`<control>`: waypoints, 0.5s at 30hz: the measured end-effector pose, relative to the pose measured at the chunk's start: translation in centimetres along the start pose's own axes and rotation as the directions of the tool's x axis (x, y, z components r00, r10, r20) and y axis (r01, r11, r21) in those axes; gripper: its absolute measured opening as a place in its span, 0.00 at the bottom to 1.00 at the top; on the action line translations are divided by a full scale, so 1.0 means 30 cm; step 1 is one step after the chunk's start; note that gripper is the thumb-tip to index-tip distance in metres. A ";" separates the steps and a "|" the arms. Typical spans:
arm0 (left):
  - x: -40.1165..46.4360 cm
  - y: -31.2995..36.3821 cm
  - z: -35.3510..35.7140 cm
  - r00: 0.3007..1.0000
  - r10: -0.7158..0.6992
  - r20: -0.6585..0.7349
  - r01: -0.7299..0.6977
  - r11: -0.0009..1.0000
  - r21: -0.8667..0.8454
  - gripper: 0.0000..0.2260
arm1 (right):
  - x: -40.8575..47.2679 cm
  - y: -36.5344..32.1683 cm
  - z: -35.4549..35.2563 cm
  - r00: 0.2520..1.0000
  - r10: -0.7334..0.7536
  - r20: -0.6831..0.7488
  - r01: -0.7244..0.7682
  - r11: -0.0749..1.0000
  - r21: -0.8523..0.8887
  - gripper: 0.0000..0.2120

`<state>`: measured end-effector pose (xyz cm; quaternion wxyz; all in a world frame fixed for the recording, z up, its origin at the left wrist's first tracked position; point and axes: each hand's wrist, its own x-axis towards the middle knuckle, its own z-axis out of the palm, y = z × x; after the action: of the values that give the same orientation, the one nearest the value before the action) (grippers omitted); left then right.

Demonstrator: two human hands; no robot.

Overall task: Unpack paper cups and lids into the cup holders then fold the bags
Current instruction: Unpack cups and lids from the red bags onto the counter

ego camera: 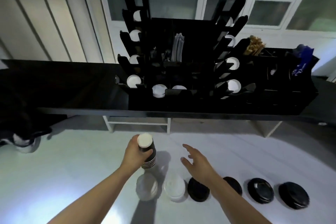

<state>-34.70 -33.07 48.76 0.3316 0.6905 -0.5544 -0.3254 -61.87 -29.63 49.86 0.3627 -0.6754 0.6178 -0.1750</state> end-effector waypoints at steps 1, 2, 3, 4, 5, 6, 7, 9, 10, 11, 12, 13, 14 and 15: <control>0.002 -0.022 0.002 1.000 -0.013 0.008 0.013 1.000 0.015 0.29 | 0.009 -0.004 0.003 1.000 0.003 0.006 -0.003 1.000 -0.006 0.27; 0.005 -0.044 0.004 1.000 -0.021 0.019 0.020 0.999 0.032 0.28 | 0.018 -0.008 0.006 1.000 0.005 0.009 -0.005 1.000 -0.009 0.26; 0.008 -0.065 0.007 0.999 -0.028 0.036 0.026 0.999 0.045 0.28 | 0.027 -0.011 0.008 1.000 0.009 0.012 -0.009 1.000 -0.007 0.26; 0.011 -0.083 0.011 0.998 -0.039 0.058 0.036 0.998 0.052 0.28 | 0.034 -0.012 0.009 1.000 0.016 0.013 -0.016 1.000 -0.004 0.25; 0.012 -0.096 0.016 0.996 -0.056 0.076 0.052 0.997 0.053 0.28 | 0.040 -0.014 0.010 1.000 0.025 0.016 -0.025 1.000 0.002 0.25; 0.015 -0.102 0.020 0.993 -0.071 0.089 0.067 0.996 0.053 0.29 | 0.044 -0.015 0.011 0.999 0.032 0.018 -0.033 0.999 0.012 0.24; 0.017 -0.103 0.022 0.992 -0.080 0.100 0.075 0.996 0.056 0.31 | 0.047 -0.017 0.010 0.999 0.036 0.019 -0.037 0.999 0.020 0.24; 0.017 -0.088 0.020 0.991 -0.075 0.114 0.067 0.995 0.074 0.40 | 0.055 -0.024 0.007 0.999 0.040 0.017 -0.040 0.999 0.023 0.23; 0.015 -0.078 0.017 0.992 -0.062 0.111 0.051 0.994 0.102 0.45 | 0.058 -0.026 0.006 0.999 0.046 0.013 -0.046 0.999 0.022 0.23; 0.010 -0.066 0.015 0.995 -0.026 0.095 0.012 0.989 0.151 0.47 | 0.060 -0.028 0.006 0.998 0.055 0.012 -0.055 0.998 0.025 0.23; 0.001 -0.053 0.013 0.996 0.046 0.070 -0.060 0.976 0.209 0.46 | 0.059 -0.029 0.006 0.998 0.063 0.012 -0.063 0.997 0.032 0.22; -0.009 -0.033 0.012 0.987 0.152 0.048 -0.160 0.951 0.266 0.42 | 0.058 -0.028 0.006 0.998 0.068 0.008 -0.068 0.997 0.044 0.22; -0.019 -0.011 0.017 0.959 0.281 0.045 -0.280 0.908 0.312 0.37 | 0.056 -0.025 0.004 0.997 0.075 0.000 -0.075 0.996 0.054 0.20; -0.025 0.016 0.030 0.912 0.405 0.063 -0.400 0.848 0.348 0.31 | 0.054 -0.019 0.001 0.996 0.085 -0.011 -0.084 0.995 0.063 0.19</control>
<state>-35.82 -32.49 48.70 0.2664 0.6093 -0.7338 -0.1390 -61.15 -31.21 49.91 0.3863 -0.6359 0.6425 -0.1834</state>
